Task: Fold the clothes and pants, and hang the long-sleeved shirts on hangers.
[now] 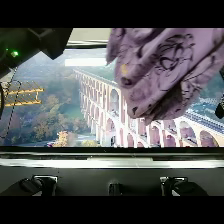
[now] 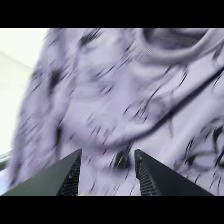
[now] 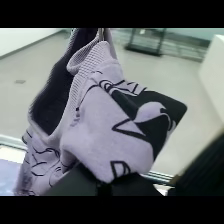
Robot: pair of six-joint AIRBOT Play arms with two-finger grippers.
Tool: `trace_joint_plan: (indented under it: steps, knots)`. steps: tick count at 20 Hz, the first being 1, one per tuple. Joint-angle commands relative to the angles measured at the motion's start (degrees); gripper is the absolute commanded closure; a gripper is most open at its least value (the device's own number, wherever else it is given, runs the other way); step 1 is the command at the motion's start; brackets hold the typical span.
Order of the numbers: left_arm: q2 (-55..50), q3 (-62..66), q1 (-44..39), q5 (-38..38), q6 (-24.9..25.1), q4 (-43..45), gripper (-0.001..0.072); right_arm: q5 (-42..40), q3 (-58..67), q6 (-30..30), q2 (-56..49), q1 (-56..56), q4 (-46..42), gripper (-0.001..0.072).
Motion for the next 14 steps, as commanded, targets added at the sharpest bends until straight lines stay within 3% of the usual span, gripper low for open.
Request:
trace_joint_plan:
  steps: [1,5,14]
  knots:
    - [0.0,0.0,0.1,-1.2,0.0,0.1,0.0318,4.2,0.0,5.1,2.7,0.0,-9.0,0.0677]
    - [0.0,-0.3,0.1,-1.2,0.0,2.3,0.0318,14.5,0.0,7.0,6.4,0.0,-14.6,0.0677]
    - [-0.2,-3.5,0.1,-1.0,0.0,3.1,0.0319,22.7,0.0,10.1,16.0,0.0,-32.0,0.0677]
